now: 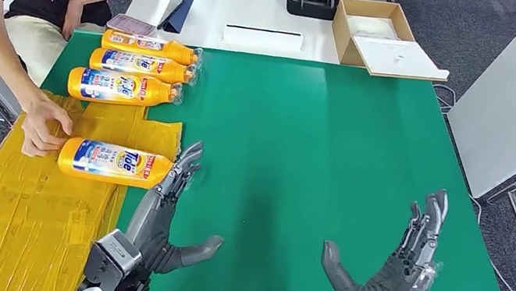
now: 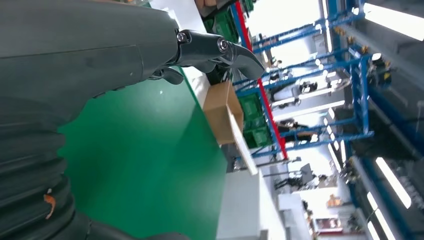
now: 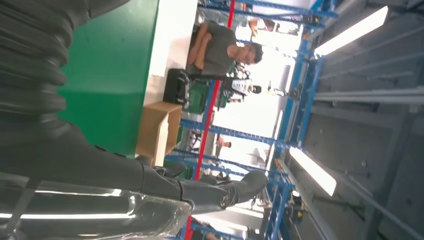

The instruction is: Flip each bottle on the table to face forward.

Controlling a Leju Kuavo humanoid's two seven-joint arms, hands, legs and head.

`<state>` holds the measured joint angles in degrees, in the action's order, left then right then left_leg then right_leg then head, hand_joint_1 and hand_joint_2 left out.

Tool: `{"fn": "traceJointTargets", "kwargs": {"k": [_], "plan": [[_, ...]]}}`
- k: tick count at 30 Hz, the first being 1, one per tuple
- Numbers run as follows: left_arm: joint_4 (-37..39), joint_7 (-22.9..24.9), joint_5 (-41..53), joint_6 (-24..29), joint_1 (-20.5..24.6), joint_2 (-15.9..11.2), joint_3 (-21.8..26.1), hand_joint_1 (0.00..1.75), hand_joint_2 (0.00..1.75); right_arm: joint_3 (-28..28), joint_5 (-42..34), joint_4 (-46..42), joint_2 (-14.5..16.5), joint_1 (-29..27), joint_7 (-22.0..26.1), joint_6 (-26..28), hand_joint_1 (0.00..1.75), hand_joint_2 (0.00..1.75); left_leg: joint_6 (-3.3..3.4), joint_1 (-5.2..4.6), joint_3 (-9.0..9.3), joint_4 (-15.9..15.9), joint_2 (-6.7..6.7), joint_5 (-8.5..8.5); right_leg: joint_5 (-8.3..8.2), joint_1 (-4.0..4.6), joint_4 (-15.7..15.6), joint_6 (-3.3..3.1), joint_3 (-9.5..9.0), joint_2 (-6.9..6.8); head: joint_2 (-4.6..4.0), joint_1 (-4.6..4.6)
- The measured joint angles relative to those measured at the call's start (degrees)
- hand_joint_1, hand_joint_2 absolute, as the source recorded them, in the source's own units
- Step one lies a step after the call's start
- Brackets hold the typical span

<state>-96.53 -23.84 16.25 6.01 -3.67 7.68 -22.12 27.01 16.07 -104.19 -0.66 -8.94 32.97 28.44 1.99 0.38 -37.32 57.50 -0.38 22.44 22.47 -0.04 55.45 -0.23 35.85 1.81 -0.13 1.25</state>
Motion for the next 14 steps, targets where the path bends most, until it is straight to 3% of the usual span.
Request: {"fn": "traceJointTargets", "kwargs": {"k": [14], "plan": [[0.18, -0.94, -1.89, 2.19, 1.37, 0.8, -0.37, 0.0, 1.75, 0.49, 1.52, 3.56, 0.68, 3.3, -2.12, -1.19, 0.0, 1.75, 0.0, 0.0, -0.01, 0.0, -0.01, 0.0, 0.0, 0.0, 0.0, 0.0, 0.0, 0.0, 0.0, 0.0]]}}
